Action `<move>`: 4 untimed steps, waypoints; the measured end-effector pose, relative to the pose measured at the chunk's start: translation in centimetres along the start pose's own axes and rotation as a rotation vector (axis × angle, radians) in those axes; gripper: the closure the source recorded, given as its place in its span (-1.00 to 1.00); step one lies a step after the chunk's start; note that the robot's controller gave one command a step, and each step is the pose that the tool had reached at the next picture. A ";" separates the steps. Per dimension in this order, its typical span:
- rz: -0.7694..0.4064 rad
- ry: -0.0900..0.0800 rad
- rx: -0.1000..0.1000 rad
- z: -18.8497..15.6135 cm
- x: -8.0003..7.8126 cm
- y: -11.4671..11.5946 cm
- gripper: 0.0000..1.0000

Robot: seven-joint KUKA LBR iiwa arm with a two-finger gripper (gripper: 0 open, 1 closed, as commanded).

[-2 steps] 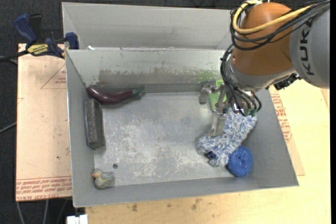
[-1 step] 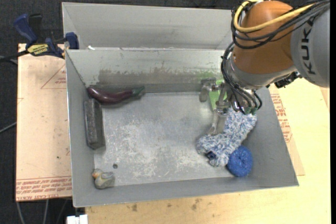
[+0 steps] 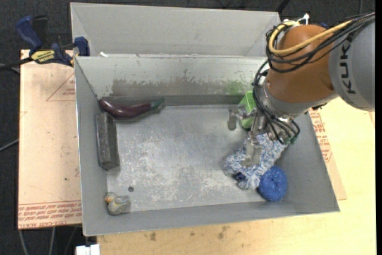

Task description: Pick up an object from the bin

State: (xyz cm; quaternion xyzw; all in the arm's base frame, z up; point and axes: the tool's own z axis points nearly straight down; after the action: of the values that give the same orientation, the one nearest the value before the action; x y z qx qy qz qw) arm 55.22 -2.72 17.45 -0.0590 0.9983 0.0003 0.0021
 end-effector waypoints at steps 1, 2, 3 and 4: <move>-0.289 0.004 -0.002 1.7 4.1 -2.8 -1.00; -0.359 -0.003 0.002 5.1 -0.8 -8.0 -1.00; -0.439 0.002 -0.006 10.5 -1.5 -12.2 -1.00; -0.588 0.002 -0.003 10.5 -1.4 -7.5 1.00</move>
Offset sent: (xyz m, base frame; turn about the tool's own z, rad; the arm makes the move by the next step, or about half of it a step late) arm 0.0178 -0.0817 -0.0552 -0.3626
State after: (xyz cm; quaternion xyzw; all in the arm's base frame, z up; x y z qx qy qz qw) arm 57.51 -10.04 6.97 -0.3457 0.9383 0.0010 0.0009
